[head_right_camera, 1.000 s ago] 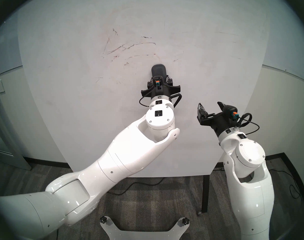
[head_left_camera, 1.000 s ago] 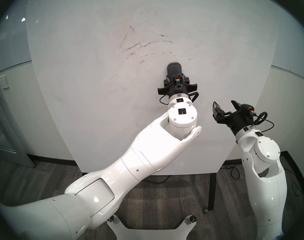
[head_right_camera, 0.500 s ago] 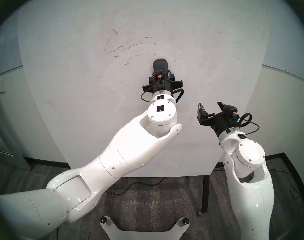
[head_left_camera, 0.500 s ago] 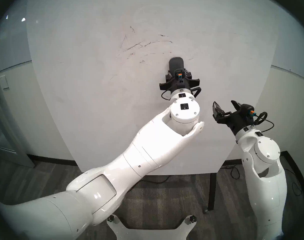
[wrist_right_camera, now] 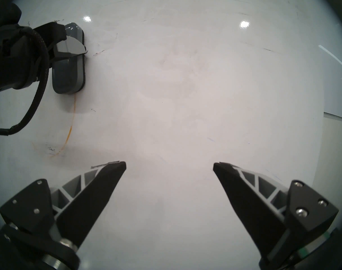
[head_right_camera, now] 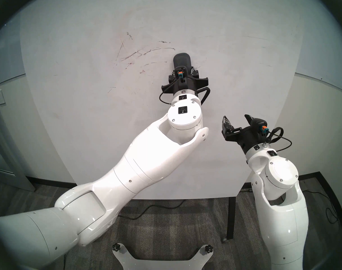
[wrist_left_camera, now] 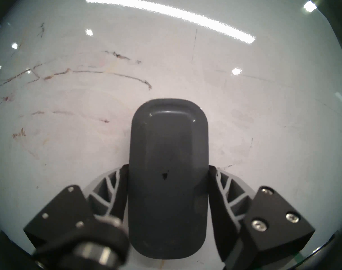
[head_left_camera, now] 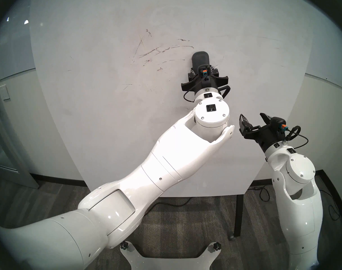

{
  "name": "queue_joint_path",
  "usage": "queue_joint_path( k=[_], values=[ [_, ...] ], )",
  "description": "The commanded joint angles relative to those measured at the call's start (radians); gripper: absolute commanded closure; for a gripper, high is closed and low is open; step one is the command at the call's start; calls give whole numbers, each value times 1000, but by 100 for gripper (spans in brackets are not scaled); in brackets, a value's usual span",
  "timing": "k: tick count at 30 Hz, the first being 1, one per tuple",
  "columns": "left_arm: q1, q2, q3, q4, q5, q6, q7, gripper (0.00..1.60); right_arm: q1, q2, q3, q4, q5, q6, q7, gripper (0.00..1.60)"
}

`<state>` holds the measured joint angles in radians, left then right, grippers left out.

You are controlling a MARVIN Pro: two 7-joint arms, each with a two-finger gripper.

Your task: Erase all marks on the whiteboard with the eraser

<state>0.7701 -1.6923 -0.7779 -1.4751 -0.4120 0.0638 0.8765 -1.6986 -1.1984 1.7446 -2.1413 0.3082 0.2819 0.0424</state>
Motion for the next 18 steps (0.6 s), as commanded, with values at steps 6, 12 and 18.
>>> queue_joint_path(
  k=[6, 12, 18],
  values=[
    [-73, -51, -58, 12, 16, 38, 97, 160, 7, 1, -3, -22, -1, -9, 2, 0],
    [-84, -67, -58, 71, 8, 53, 103, 160, 7, 1, -3, -23, -1, -9, 2, 0],
    [-85, -75, -48, 122, 8, 54, 97, 160, 7, 1, -3, -23, -1, -9, 2, 0]
  ],
)
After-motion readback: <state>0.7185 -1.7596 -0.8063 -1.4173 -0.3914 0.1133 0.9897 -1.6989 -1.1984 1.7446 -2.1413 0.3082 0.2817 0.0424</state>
